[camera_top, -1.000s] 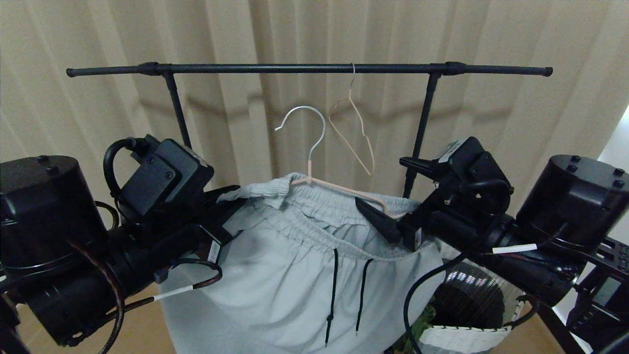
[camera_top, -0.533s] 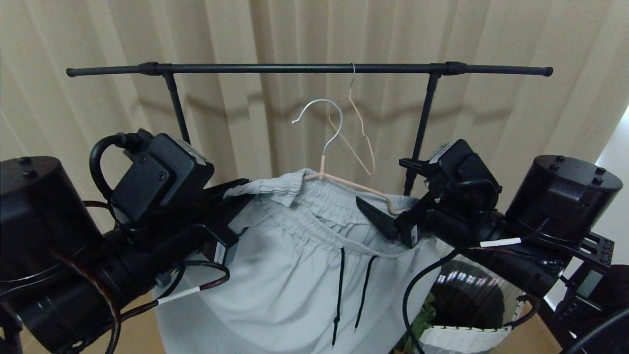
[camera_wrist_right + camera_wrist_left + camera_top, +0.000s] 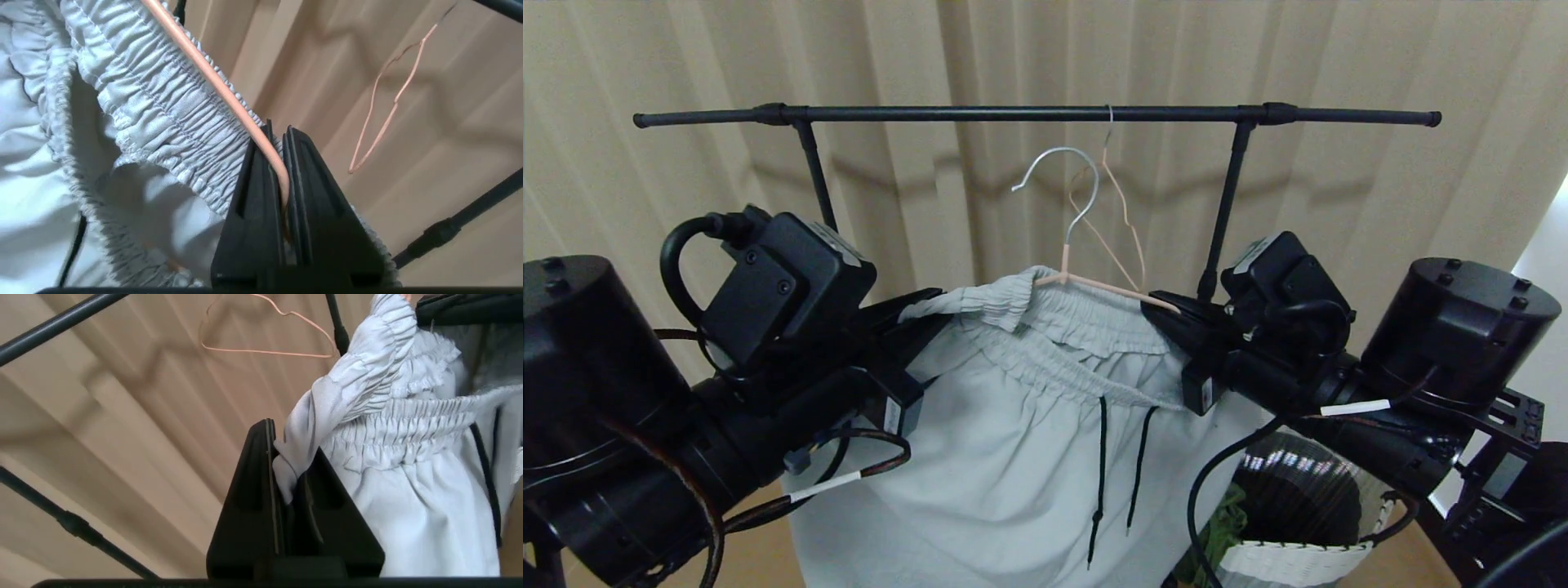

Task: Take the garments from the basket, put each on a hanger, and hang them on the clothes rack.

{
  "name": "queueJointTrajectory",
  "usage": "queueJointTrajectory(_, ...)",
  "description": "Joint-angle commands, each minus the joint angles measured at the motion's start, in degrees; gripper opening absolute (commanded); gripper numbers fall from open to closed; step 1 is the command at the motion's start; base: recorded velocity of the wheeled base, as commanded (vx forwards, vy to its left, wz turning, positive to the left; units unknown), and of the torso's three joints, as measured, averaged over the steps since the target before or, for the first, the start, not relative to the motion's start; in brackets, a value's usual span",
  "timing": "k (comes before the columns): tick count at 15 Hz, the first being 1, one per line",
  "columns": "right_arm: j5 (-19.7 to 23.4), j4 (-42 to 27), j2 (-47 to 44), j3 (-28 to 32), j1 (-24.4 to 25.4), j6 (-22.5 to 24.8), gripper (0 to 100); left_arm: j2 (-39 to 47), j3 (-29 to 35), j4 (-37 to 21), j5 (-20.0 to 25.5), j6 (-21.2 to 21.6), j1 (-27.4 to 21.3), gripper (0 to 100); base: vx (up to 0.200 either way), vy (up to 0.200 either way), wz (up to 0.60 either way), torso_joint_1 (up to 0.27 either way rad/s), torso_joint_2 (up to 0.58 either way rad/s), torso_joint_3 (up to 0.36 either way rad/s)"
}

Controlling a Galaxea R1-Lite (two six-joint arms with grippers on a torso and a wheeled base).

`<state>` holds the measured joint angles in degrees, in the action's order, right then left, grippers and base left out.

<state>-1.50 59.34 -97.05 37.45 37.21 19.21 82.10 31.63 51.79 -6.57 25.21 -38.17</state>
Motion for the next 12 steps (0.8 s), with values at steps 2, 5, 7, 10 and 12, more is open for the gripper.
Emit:
queueJointTrajectory(2,-0.08,-0.02,0.11,-0.01,-0.03,0.04,0,0.07,0.01,0.07,-0.11,-0.07,0.02,0,0.000,0.000,0.00,0.000,0.00,0.000)
queueJointTrajectory(5,-0.17,-0.02,0.46,0.61,-0.03,-0.05,0,0.07,0.01,0.07,-0.11,-0.34,0.02,0,0.000,0.000,0.00,0.000,0.00,0.000)
queueJointTrajectory(7,-0.17,-0.02,0.90,0.70,-0.03,-0.05,0,-0.54,-0.70,-0.11,0.24,-0.60,0.02,0,0.000,0.000,0.00,0.000,0.00,0.000)
queueJointTrajectory(10,-0.26,-0.02,1.34,0.61,-0.73,-0.14,0,-0.89,-0.78,-0.02,0.15,-1.83,-0.06,100,0.000,0.000,0.00,0.000,0.00,0.000)
queueJointTrajectory(12,-0.35,-0.02,1.69,0.70,-0.99,-0.14,0,-0.89,-0.70,-0.02,0.15,-2.97,-0.06,100,0.000,0.000,0.00,0.000,0.00,0.000)
